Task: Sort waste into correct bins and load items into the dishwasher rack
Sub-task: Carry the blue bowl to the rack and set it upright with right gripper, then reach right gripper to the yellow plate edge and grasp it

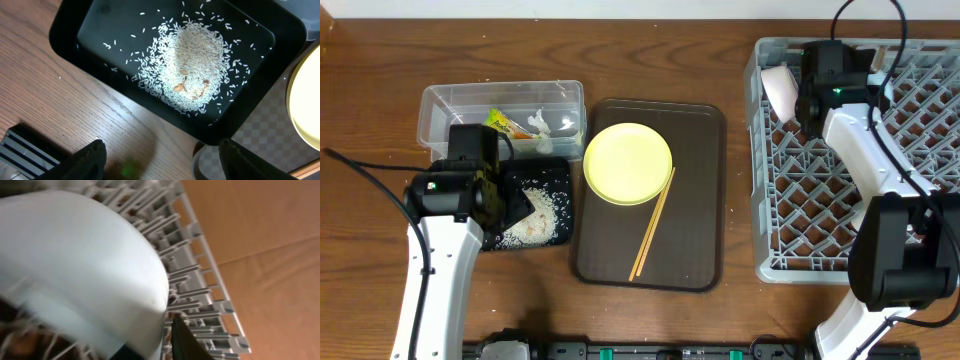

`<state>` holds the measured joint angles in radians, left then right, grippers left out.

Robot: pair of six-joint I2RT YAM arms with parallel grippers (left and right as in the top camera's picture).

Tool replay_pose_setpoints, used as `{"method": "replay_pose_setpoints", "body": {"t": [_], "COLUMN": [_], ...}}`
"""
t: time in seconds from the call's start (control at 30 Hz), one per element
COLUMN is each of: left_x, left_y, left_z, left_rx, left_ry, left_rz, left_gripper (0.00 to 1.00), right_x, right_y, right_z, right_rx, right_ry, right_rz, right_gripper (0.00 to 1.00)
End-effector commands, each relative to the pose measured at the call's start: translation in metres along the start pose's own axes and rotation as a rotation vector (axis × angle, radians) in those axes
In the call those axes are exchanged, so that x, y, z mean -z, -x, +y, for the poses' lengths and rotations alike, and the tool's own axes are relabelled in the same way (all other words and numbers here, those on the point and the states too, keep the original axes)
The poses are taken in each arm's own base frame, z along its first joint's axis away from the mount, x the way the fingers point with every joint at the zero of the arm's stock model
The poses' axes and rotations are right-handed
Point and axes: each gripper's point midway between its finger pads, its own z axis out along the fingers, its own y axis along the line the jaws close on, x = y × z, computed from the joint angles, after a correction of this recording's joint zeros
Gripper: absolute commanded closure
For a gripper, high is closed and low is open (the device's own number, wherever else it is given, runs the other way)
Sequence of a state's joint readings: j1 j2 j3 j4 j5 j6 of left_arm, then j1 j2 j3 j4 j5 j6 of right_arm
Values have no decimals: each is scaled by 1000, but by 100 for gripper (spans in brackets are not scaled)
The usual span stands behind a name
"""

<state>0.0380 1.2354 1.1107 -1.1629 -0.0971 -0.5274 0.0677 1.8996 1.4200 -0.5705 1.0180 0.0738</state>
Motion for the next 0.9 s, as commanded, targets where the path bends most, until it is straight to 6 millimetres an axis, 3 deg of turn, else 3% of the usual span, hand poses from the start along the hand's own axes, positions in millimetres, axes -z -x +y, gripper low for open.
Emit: {"method": "replay_pose_setpoints", "body": {"t": [0.0,0.33,0.57,0.73,0.87], "left_x": [1,1,1,1,1], "left_y": [3,3,3,3,3], "left_z": [3,3,3,3,3], "left_rx": [15,15,14,14,14], "left_ry": [13,13,14,14,14], "left_rz": [-10,-10,-10,-10,-10], "left_gripper": [25,25,25,25,24], "right_x": [7,19,39,76,140], "right_y": [-2,-19,-21,-7,3], "right_z": [19,24,25,15,33], "right_rx": [1,-23,-81,-160,-192], "right_ry": [72,80,233,440,829], "right_rz": [4,48,80,47,25], "right_gripper": [85,72,47,35,34]}}
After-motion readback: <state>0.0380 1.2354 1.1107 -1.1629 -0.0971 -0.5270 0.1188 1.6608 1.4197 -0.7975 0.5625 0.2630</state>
